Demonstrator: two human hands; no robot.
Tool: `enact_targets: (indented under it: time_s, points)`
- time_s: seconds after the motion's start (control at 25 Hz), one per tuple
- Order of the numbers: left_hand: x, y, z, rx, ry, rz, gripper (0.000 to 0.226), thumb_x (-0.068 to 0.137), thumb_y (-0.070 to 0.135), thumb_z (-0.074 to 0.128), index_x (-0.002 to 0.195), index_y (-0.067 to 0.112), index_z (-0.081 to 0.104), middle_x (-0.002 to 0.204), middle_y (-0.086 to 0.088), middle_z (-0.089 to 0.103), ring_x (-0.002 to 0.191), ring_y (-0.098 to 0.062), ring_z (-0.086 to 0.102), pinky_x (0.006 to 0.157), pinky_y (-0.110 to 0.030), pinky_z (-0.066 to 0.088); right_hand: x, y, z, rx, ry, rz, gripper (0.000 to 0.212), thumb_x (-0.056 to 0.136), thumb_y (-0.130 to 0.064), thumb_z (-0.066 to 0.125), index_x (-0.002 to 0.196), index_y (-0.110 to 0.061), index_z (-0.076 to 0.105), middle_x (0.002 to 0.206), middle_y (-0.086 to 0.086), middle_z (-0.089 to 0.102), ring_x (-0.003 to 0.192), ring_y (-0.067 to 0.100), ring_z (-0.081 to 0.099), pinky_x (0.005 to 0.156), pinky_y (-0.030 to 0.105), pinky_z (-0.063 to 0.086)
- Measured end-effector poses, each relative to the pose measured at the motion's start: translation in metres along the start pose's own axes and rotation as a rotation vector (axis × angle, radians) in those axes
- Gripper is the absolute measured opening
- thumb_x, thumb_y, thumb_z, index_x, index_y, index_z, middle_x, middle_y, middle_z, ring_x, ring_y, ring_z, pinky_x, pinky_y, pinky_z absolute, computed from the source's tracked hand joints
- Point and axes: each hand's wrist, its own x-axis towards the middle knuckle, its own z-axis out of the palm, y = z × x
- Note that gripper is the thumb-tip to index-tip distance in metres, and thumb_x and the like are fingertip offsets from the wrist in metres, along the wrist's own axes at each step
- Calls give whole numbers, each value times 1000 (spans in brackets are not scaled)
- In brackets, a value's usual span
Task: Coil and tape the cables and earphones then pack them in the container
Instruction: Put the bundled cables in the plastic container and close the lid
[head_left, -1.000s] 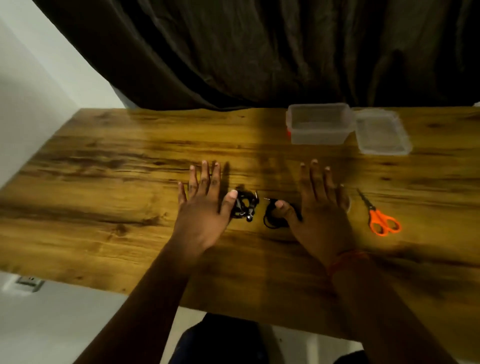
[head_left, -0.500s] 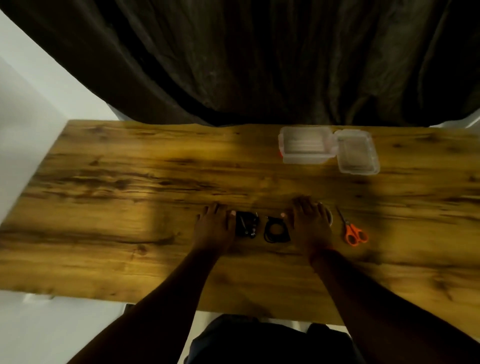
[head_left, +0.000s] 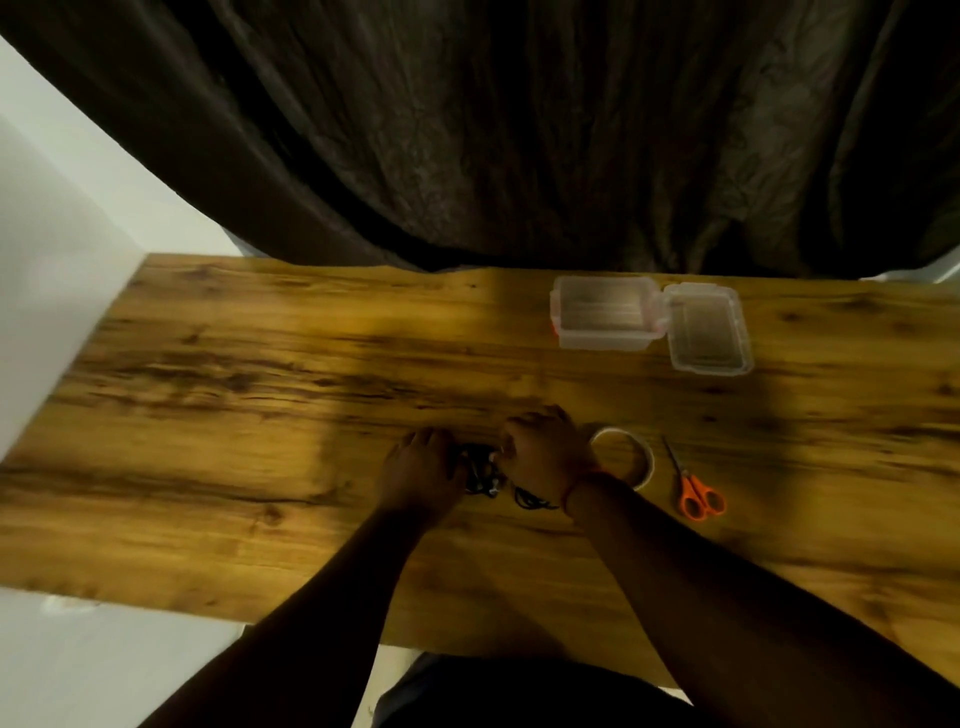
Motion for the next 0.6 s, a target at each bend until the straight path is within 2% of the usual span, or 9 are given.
enact_targets:
  time_s: [0.08,0.28,0.4,0.48,0.56,0.6]
  points:
    - [2,0,1,6,-30,-24,40,87,42,52,114,14,59,116,-8,62,109,-29,57,82,-37,47,4,-5,-1,-1,-26,10,28,91,-44,56,101,-19,58,120,4,60,121,30,48,111,50,26]
    - [8,1,7,-81,7,-85,30,85,34,60,107,15,66,112,-7,64,105,-28,61,81,-34,48,11,-22,-2,58,-17,89,22,90,-31,59,105,-16,66,114,9,66,114,33,55,107,50,34]
    - [14,1,6,-289,15,-200,18,90,28,57,100,17,66,103,-5,66,90,-24,65,68,-29,48,15,-24,-6,191,20,122,15,89,-23,59,97,-16,71,105,6,70,105,27,62,101,46,44]
    - [21,4,2,-441,16,-237,7,93,22,54,88,19,58,88,-1,64,75,-17,61,56,-24,42,18,-19,-13,324,35,139,13,90,-21,60,95,-19,71,101,2,71,99,21,64,94,39,50]
    - [31,11,-6,-666,29,-230,21,92,8,55,77,23,52,75,3,59,66,-12,55,51,-18,40,22,-13,-24,494,40,162,10,91,-21,60,95,-20,69,99,0,69,93,17,63,84,33,53]
    - [37,16,-12,-788,50,-236,26,89,2,56,73,22,54,72,2,58,67,-14,55,54,-20,43,25,-9,-32,579,53,175,8,91,-21,61,95,-20,68,97,-1,68,91,16,62,81,31,52]
